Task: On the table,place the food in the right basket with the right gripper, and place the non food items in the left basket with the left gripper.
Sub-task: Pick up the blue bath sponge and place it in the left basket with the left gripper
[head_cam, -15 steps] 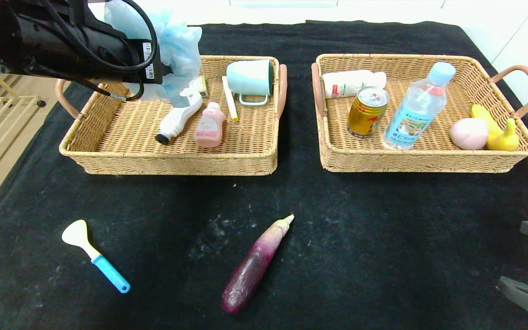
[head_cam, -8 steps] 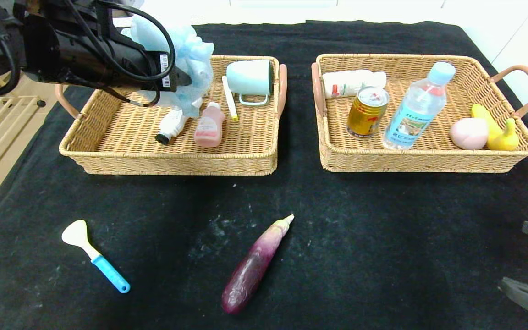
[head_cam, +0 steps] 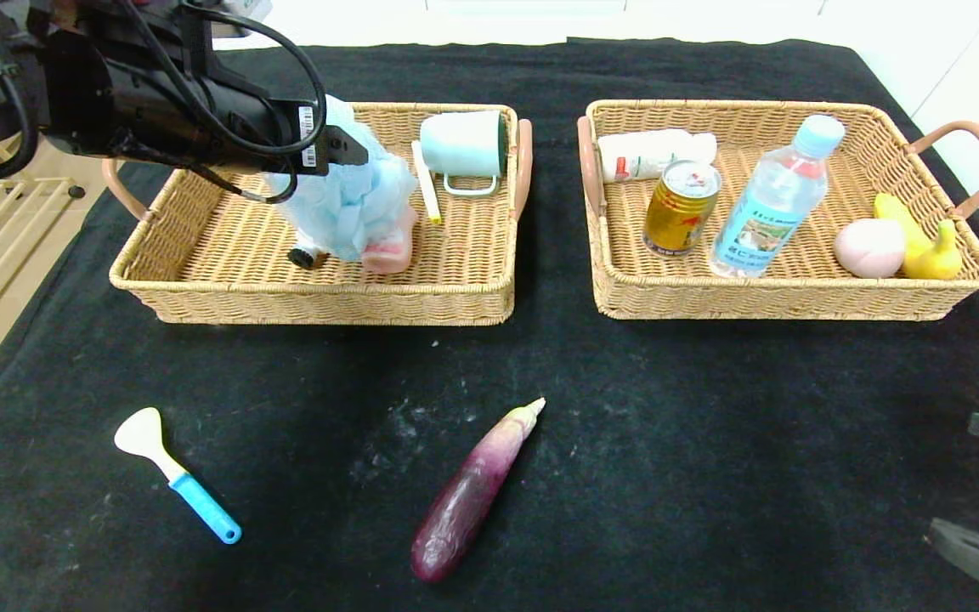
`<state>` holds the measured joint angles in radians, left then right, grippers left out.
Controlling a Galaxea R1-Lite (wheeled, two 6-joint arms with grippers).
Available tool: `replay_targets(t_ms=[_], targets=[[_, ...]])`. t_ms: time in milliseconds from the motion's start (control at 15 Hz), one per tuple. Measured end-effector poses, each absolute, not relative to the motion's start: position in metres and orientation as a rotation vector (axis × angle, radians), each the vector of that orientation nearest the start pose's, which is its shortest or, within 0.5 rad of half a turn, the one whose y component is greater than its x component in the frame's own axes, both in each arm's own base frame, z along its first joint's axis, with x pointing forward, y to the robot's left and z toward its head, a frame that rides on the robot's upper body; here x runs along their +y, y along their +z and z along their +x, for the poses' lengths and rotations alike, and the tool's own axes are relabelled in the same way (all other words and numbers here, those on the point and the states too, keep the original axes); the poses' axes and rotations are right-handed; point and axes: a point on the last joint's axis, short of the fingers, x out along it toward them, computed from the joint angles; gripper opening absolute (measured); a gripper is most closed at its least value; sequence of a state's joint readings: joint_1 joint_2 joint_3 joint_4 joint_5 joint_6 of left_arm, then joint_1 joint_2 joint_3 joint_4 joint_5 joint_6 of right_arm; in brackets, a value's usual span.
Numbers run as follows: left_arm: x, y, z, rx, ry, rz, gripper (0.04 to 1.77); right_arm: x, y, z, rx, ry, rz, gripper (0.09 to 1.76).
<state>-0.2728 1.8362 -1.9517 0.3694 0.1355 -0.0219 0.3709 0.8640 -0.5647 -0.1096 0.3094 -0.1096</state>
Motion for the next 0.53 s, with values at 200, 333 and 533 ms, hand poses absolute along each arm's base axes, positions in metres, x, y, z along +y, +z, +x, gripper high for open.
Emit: replay_targets(t_ms=[200,333,533], targets=[[-0.089,0.360,0.328,0.252,-0.128,0.033,1.56,0.040,0.229,0.085,0.157,0.688,-0.112,1.71],[-0.088,0.360,0.324,0.273,-0.127,0.038,1.60,0.040,0.229,0.085,0.158,0.684,-0.112,1.71],[-0.086,0.363,0.317,0.282,-0.125,0.040,1.63,0.041,0.229,0.085,0.159,0.691,-0.113,1.71]])
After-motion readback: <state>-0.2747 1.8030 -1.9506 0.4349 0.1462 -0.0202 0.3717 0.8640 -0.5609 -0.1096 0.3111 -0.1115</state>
